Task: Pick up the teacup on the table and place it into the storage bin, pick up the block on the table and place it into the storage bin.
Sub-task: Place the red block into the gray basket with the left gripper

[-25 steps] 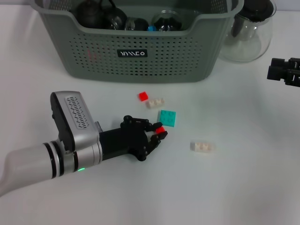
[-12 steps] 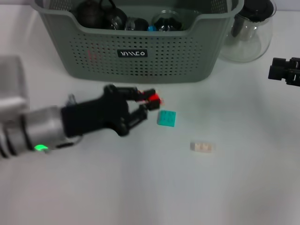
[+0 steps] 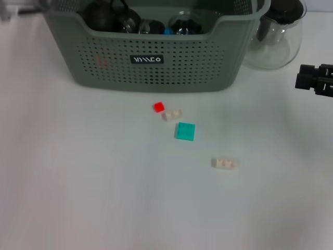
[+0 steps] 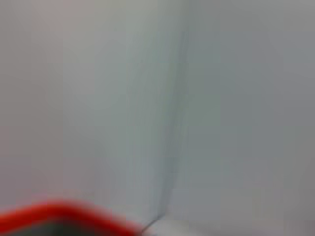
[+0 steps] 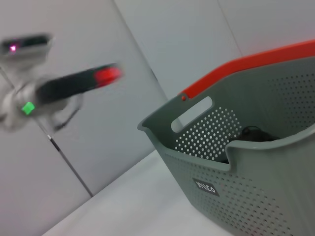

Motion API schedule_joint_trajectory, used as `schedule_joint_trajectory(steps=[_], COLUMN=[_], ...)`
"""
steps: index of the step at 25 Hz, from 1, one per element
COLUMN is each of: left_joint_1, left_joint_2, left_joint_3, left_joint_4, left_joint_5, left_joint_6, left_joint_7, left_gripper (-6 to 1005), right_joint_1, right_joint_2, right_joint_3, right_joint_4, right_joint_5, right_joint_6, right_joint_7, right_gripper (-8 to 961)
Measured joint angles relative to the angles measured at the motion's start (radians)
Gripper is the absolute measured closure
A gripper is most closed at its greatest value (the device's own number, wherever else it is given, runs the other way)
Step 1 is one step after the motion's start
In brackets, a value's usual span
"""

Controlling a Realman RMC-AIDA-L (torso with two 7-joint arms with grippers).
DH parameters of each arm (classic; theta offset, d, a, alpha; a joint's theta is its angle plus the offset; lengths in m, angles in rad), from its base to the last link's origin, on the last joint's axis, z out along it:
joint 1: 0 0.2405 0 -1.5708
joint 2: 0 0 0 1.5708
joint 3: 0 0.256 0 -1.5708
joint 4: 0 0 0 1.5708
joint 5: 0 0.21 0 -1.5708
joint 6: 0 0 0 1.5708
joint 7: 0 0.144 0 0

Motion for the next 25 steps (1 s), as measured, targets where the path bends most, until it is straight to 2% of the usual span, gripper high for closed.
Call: schedule_joint_trajectory(steps=[1, 4, 5, 8, 10, 13, 15, 17, 21, 25], left_joint_1=[-0.040, -0.118, -0.146, -0.185, -0.191, -0.184, -0.166, -0.119, 0.011, 0.147], left_joint_2=[0.027, 0.063, 0.067, 0.054, 0.028, 0.011, 0.006, 0.000, -0.017, -0.030], left_joint_3=[0.042, 0.108, 0.124, 0.153, 0.183, 0.189, 0.180, 0.164, 0.098, -0.048], left_joint_4=[-0.013, -0.073, -0.095, -0.121, -0.115, -0.089, -0.057, 0.005, 0.116, 0.084], left_joint_5=[0.062, 0.235, 0.303, 0.432, 0.493, 0.503, 0.467, 0.374, 0.094, -0.192], left_joint_6=[-0.092, -0.264, -0.313, -0.381, -0.417, -0.427, -0.418, -0.394, -0.297, -0.049], left_joint_7=[-0.075, -0.226, -0.285, -0.373, -0.390, -0.394, -0.389, -0.369, -0.261, -0.015], left_gripper=[804, 801, 800, 798, 796, 793, 792, 790, 606, 454], right_joint_1=[0.000, 0.001, 0.002, 0.006, 0.008, 0.010, 0.010, 0.010, 0.007, 0.006], right_joint_2=[0.000, 0.001, 0.001, 0.002, 0.002, 0.003, 0.003, 0.003, 0.004, 0.003], right_joint_3=[-0.001, -0.002, -0.002, -0.005, -0.008, -0.014, -0.018, -0.020, -0.020, -0.014], right_joint_4=[0.000, 0.000, 0.000, 0.000, 0.000, 0.000, 0.000, 0.000, 0.000, 0.000], right_joint_5=[0.000, 0.000, 0.000, 0.000, -0.001, -0.001, -0.002, -0.002, -0.002, -0.002], right_joint_6=[0.000, 0.002, 0.005, 0.014, 0.017, 0.021, 0.022, 0.023, 0.023, 0.023], right_joint_7=[0.000, -0.001, -0.001, -0.001, -0.001, -0.002, -0.002, -0.002, 0.003, 0.011], right_gripper=[446, 447, 447, 446, 446, 447, 447, 447, 447, 447])
